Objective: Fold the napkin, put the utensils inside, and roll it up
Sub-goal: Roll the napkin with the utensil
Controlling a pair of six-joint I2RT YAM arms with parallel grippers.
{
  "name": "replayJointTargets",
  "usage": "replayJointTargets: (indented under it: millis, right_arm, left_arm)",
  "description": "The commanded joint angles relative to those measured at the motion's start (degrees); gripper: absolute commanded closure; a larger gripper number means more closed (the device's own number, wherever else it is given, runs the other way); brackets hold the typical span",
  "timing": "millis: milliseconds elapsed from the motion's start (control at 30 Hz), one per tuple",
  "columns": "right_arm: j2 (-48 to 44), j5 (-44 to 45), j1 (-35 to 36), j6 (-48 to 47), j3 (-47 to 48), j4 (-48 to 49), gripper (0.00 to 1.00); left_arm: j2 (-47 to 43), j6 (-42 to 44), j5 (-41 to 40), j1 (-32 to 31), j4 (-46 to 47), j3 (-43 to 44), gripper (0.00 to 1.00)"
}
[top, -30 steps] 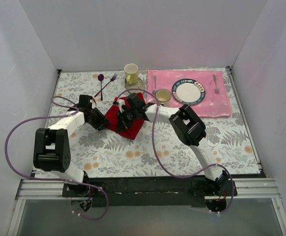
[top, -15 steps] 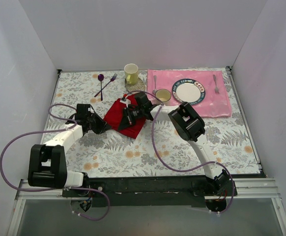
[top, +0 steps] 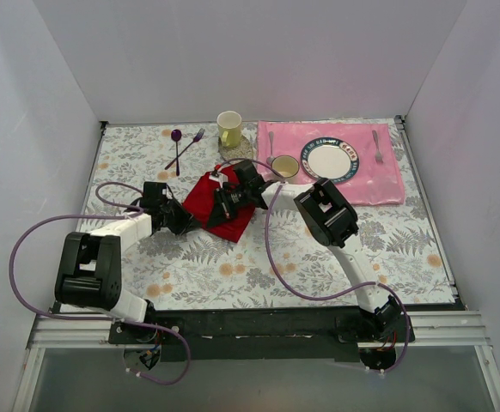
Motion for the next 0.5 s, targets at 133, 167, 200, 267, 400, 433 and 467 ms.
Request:
replayJointTargets:
  millis: [133, 167, 200, 267, 400, 433, 467]
  right_arm:
    - [3.58, 5.42, 0.26, -6.05, 0.45, -11.03, 0.99]
    - [3.58, 5.24, 0.26, -6.05, 0.53, -10.95, 0.99]
    - [3.76, 5.24, 0.43, -6.14, 0.53, -11.12, 0.99]
    - [3.67, 5.59, 0.43, -6.84, 0.8, -11.91, 0.99]
    - [3.85, 5.94, 0.34, -7.54, 1.15, -12.88, 0.99]
    - [3.85, 6.03, 0.43, -7.63, 1.15, -13.06, 0.99]
    - [3.85, 6.12, 0.34, -7.63, 1.24, -13.23, 0.99]
  left_arm:
    - [2.37, -0.11, -1.95, -0.99, 2.41, 2.42, 1.0]
    - [2.81, -0.11, -1.95, -1.08, 2.59, 2.42, 1.0]
    - [3.07, -0.11, -2.12, -1.26, 2.94, 2.51, 1.0]
    - [3.42, -0.38, -2.21, -1.43, 2.94, 2.59, 1.0]
    - [3.95, -0.47, -3.18, -1.7, 3.38, 2.94, 1.0]
    - [4.3, -0.47, -3.44, -1.7, 3.47, 3.12, 1.0]
    - [4.74, -0.47, -3.53, -1.7, 3.38, 3.3, 1.0]
